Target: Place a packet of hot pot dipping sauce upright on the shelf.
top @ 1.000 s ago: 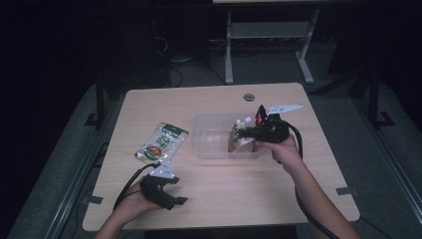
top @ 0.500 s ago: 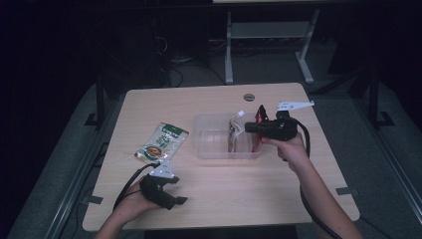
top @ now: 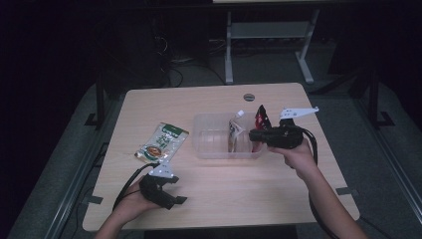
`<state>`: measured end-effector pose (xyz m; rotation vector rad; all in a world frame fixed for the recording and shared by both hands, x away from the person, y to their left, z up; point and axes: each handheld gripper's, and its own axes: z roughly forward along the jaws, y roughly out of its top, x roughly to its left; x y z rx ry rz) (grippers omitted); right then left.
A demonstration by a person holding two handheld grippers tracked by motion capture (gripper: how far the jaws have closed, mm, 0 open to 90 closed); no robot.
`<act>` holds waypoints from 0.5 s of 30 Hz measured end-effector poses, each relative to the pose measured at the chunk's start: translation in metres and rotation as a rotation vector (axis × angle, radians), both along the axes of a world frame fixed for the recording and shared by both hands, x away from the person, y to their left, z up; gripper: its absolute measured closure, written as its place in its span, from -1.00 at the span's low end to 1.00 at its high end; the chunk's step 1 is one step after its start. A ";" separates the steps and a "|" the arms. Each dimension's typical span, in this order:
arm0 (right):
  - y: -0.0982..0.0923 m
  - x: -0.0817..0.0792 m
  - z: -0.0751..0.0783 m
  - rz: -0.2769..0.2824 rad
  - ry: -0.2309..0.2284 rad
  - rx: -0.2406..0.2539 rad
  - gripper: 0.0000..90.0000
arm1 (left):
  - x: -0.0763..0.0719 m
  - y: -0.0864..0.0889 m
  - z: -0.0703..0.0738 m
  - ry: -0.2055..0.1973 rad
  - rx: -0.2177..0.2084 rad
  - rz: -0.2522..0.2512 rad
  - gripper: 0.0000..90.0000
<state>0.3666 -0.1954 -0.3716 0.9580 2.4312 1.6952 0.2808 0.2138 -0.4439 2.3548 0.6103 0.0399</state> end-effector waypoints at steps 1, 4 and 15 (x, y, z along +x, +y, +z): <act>0.000 -0.002 0.000 0.003 -0.001 -0.009 0.71 | 0.000 0.000 0.000 0.000 -0.001 0.000 -0.55; -0.001 -0.008 -0.002 0.000 -0.002 -0.046 0.68 | 0.000 0.001 0.000 -0.006 0.000 -0.003 -0.55; -0.004 -0.028 -0.015 -0.022 0.001 -0.163 0.43 | 0.000 0.000 0.000 0.003 -0.002 0.003 -0.55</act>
